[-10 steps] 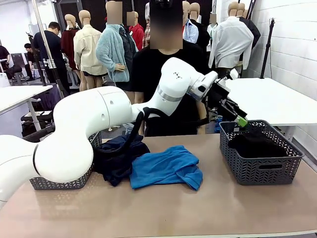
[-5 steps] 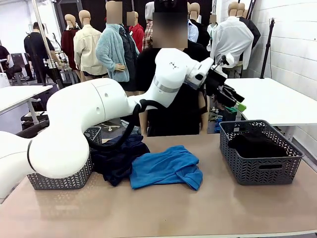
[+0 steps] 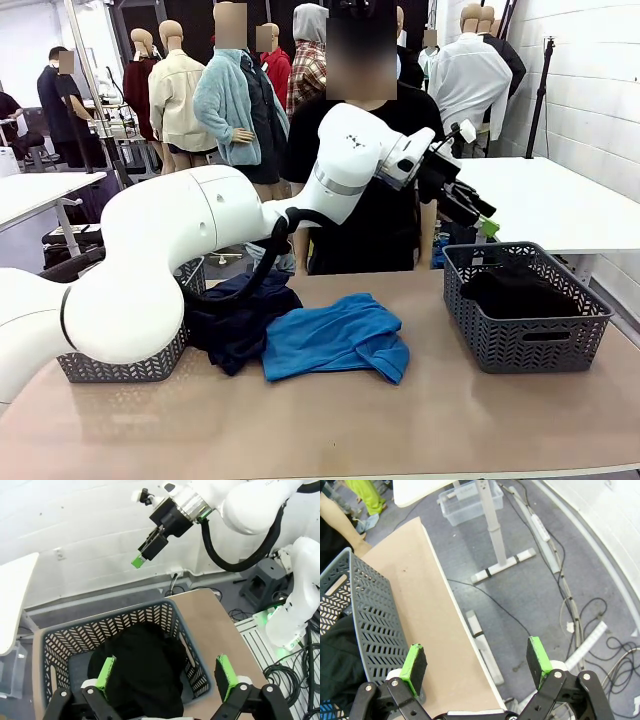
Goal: Sort the tops and bottoms.
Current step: Lift clothes from the center of the table with your right hand.
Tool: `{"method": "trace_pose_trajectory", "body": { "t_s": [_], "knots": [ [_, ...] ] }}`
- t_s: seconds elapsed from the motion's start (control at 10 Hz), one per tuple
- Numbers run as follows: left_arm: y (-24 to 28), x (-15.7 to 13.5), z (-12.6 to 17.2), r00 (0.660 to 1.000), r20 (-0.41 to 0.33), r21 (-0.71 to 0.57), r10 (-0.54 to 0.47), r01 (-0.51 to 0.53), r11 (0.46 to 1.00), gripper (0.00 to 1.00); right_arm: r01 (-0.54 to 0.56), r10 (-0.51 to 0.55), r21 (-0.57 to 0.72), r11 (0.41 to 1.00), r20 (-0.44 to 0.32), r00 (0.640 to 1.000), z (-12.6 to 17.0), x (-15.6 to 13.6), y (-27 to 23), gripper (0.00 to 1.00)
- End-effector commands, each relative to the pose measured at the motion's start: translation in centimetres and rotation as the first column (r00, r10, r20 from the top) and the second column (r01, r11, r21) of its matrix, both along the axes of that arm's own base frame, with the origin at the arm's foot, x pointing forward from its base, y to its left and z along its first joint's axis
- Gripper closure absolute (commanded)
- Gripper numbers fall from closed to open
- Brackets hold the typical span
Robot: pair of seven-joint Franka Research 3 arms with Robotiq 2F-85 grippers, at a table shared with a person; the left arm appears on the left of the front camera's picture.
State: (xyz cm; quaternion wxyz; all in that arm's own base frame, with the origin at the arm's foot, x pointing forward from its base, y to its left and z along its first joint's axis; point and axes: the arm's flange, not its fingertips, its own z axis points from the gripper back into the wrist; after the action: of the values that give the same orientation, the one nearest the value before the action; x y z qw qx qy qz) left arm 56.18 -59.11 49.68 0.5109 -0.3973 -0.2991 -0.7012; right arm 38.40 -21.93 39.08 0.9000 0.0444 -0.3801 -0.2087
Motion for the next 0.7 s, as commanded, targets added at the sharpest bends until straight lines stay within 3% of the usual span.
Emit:
{"method": "trace_pose_trajectory", "body": {
  "t_s": [0.0,0.1,0.2,0.3,0.4,0.6],
  "knots": [
    [-0.1,0.0,-0.2,1.000,-0.002,0.001,-0.001,0.001,1.000,0.00,0.005,-0.005,0.005,1.000,-0.009,1.000,0.2,0.0,0.2,0.00],
    [0.6,0.5,0.4,0.997,0.077,0.064,0.027,-0.032,0.997,0.00,0.005,-0.005,0.005,1.000,-0.009,1.000,0.2,0.0,0.2,0.00],
    [3.9,0.8,2.2,0.976,0.177,0.100,0.123,-0.143,0.985,0.00,0.005,-0.005,0.005,1.000,-0.009,1.000,0.2,0.0,0.2,0.00],
    [8.2,0.7,4.5,0.929,0.287,0.121,0.233,-0.277,0.953,0.00,0.005,-0.005,0.005,1.000,-0.009,1.000,0.2,0.0,0.2,0.00],
    [13.1,-0.4,7.2,0.831,0.412,0.135,0.374,-0.462,0.877,0.00,0.005,-0.005,0.005,1.000,-0.009,1.000,0.2,0.0,0.2,0.00],
    [21.4,-4.9,10.8,0.622,0.579,0.113,0.527,-0.701,0.704,0.00,0.005,-0.005,0.005,1.000,-0.009,1.000,0.2,0.0,0.2,0.00]
  ]
}}
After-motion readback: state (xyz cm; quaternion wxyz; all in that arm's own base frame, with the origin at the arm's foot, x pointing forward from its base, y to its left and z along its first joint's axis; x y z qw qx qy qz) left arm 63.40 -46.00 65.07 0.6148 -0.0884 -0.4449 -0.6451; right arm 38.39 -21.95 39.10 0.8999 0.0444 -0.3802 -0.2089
